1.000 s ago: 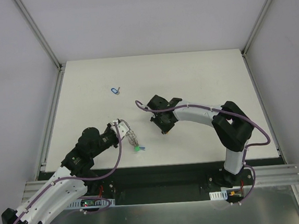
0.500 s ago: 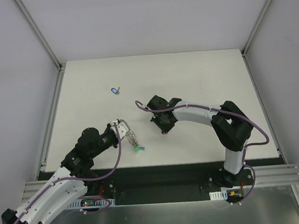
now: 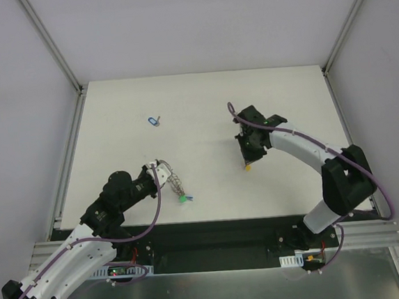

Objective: Put the keys on the keyring

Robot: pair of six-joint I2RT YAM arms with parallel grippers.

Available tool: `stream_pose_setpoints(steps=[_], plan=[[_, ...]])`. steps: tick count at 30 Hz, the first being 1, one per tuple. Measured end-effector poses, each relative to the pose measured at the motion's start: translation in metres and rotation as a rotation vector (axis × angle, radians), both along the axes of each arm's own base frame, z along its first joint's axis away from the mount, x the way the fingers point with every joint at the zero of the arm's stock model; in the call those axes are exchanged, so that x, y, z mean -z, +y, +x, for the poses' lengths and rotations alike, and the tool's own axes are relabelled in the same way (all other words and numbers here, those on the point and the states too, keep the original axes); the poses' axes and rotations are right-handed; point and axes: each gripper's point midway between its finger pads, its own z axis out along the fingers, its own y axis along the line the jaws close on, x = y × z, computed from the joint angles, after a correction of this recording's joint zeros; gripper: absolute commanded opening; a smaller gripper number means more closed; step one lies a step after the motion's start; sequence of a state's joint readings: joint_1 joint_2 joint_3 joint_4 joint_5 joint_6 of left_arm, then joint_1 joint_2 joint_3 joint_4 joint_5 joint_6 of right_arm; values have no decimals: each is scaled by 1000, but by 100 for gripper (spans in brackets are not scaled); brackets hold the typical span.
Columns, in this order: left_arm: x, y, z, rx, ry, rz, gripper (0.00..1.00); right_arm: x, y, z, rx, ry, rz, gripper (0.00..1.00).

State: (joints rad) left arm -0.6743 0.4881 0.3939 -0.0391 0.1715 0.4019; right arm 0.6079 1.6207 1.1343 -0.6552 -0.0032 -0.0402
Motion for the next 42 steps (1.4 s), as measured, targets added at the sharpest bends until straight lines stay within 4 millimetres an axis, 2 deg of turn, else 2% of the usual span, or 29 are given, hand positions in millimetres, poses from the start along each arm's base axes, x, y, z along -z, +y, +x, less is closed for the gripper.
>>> stream_pose_setpoints(steps=[2,4,7,10,13,17,20,27,31,34,35,37,38,42], plan=[[1,0,0,0,2,2,0,-17,-15,3,92,-7,38,1],[1,0,0,0,4,3,0,-27,-14,-2,135,9,86,1],[1,0,0,0,3,3,0,-28,2,-16,161,76,166,1],[1,0,0,0,2,2,0,-21,17,-32,200,169,224,1],[-1,1,-1,0,-1,-1,0,-16,37,-36,238,234,285,1],[-1,1,-1,0,-4,-3,0,-5,60,-33,286,281,334,1],[-1,1,-1,-1,-4,-2,0,4,67,-24,351,286,343,1],[2,2,0,-9,4,7,0,24,60,9,571,267,367,1],[5,4,1,-20,13,18,0,38,49,16,690,268,378,2],[9,4,2,-23,24,29,0,50,38,16,775,279,362,9],[9,4,2,-23,26,30,0,51,37,16,797,285,366,19],[10,4,2,-24,29,33,0,50,36,20,822,282,377,23],[11,4,2,-24,31,34,0,49,37,23,826,274,386,30],[13,4,3,-24,38,41,0,45,39,30,829,249,407,42]])
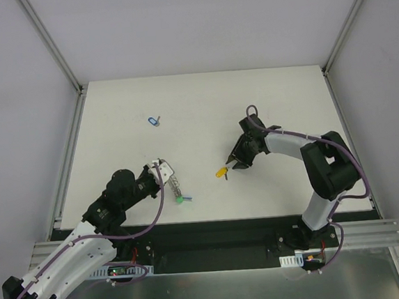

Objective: Put the keys on the keyring

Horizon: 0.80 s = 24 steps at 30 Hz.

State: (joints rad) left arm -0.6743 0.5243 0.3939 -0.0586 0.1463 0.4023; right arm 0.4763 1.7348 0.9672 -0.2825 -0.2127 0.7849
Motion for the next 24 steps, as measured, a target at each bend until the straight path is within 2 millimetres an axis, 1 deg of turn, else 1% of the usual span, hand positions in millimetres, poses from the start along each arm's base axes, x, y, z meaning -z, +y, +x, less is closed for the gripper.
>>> stream_pose_setpoints(steps=[1,2,5,8,12,14,16,18,20,24], plan=[[0,0,0,0,1,1,0,-1,-1,1,2,-4,-2,42],[0,0,0,0,1,2,0,-3,-2,2,-4,-15,-7,45],[0,0,1,-1,1,3,0,-9,-8,3,-42,-54,-34,47],[0,0,1,-2,0,5,0,-27,-14,2,-155,-136,-70,47],[0,0,1,-1,-3,7,0,-65,-19,10,-411,-349,-132,47],[0,0,1,-2,-3,7,0,-79,-20,12,-543,-440,-167,47],[0,1,2,-7,-5,9,0,-88,-20,11,-699,-511,-219,47],[0,3,3,-17,-8,13,0,-91,-18,10,-865,-573,-292,47],[0,3,4,-22,-11,14,0,-87,-13,3,-1020,-608,-353,47],[0,4,4,-24,-10,17,0,-65,1,-15,-1323,-621,-463,46]])
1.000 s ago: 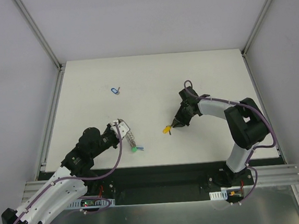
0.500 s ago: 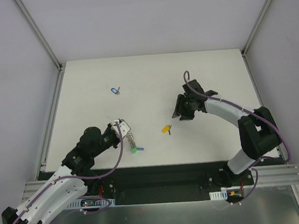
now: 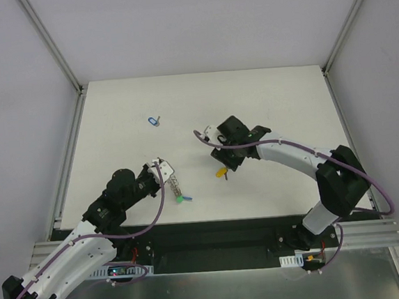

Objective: Put the keys on the keyring

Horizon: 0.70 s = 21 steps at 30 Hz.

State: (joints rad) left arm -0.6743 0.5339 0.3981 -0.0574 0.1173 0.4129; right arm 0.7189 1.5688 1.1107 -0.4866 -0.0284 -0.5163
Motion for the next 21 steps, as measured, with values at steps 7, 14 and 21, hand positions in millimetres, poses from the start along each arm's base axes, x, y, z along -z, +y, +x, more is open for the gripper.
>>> stream_pose_setpoints(steps=[7,14,21], plan=[[-1,0,1,1,-6,7,0,33,-10,1,-151,-7,-180,43],[-4,2,2,-2,-28,13,0,56,-11,3,-224,12,-262,41],[-5,3,2,-8,-33,15,0,65,-5,6,-260,12,-280,40]])
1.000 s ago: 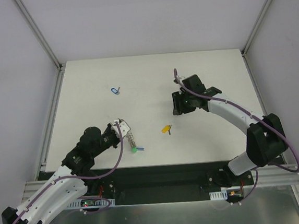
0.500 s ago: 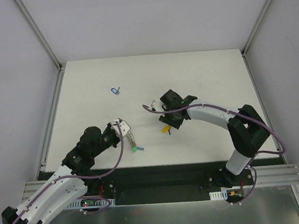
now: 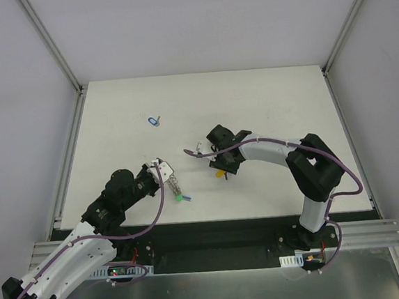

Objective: Put the keys on the keyring

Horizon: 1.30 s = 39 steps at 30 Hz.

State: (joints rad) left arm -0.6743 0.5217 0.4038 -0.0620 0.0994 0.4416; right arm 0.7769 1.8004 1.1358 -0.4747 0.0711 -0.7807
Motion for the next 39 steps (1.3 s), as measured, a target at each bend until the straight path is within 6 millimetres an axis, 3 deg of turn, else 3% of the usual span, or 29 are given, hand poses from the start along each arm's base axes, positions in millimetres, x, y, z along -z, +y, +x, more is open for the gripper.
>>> stream_pose_setpoints(steps=[8,19,24,39], plan=[[0,0,0,1,2,3,0,0,5,6,-13,-19,14,36],[1,1,-2,1,10,9,0,-1,9,8,-37,-24,27,43],[0,1,-2,1,12,11,0,0,18,4,-73,15,48,48],[0,2,-2,4,9,17,0,2,38,-19,-142,183,104,49]])
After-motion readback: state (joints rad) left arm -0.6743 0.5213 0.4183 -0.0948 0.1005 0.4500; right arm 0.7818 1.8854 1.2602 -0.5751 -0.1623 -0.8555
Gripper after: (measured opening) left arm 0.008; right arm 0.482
